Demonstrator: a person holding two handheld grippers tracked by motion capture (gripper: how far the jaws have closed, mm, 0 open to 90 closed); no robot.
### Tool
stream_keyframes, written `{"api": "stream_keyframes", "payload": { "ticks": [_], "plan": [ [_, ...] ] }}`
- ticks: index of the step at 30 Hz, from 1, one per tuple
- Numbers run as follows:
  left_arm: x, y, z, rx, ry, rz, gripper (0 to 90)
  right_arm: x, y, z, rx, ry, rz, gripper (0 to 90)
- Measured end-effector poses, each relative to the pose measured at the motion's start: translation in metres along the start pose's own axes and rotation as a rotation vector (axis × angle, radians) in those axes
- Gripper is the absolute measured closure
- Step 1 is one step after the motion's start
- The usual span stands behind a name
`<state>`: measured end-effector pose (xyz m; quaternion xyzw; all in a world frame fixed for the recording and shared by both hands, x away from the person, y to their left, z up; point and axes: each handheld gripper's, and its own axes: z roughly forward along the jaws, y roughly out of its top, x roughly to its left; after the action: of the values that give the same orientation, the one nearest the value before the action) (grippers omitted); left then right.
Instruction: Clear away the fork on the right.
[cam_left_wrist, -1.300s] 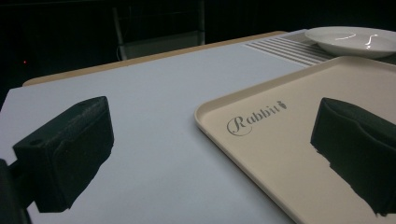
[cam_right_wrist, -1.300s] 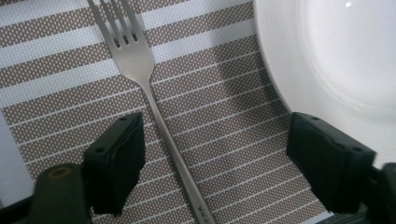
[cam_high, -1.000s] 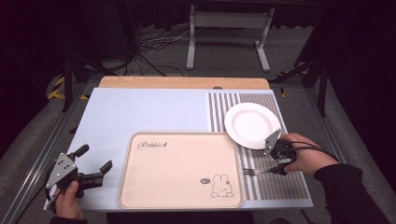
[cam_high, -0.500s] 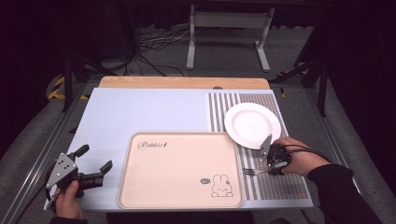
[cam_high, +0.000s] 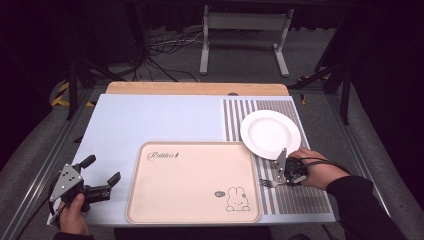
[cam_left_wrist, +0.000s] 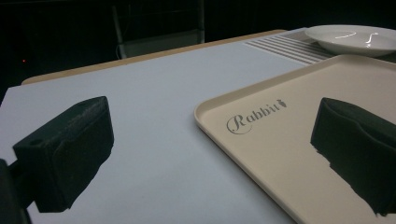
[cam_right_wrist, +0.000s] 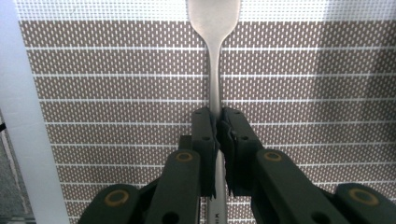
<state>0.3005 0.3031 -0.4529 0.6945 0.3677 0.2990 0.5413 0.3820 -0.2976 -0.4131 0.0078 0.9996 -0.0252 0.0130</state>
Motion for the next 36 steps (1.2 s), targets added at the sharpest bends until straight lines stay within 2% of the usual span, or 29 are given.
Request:
{"api": "stream_keyframes", "payload": {
  "ticks": [8,17,33,36],
  "plan": [
    [0.0,0.0,0.0,-0.002,-0.001,-0.002,0.1,0.0,0.002,0.0,0.012,0.0,-0.013,84.7],
    [0.0,0.0,0.0,-0.001,0.001,-0.001,0.1,0.002,0.004,-0.005,-0.014,-0.008,0.015,84.8],
    [0.0,0.0,-0.001,-0.002,0.0,-0.003,0.1,0.004,0.015,-0.04,-0.079,-0.055,0.045,84.9],
    [0.0,0.0,-0.001,-0.003,0.001,-0.002,0.1,0.004,0.019,-0.048,-0.098,-0.07,0.035,84.9]
  ]
}}
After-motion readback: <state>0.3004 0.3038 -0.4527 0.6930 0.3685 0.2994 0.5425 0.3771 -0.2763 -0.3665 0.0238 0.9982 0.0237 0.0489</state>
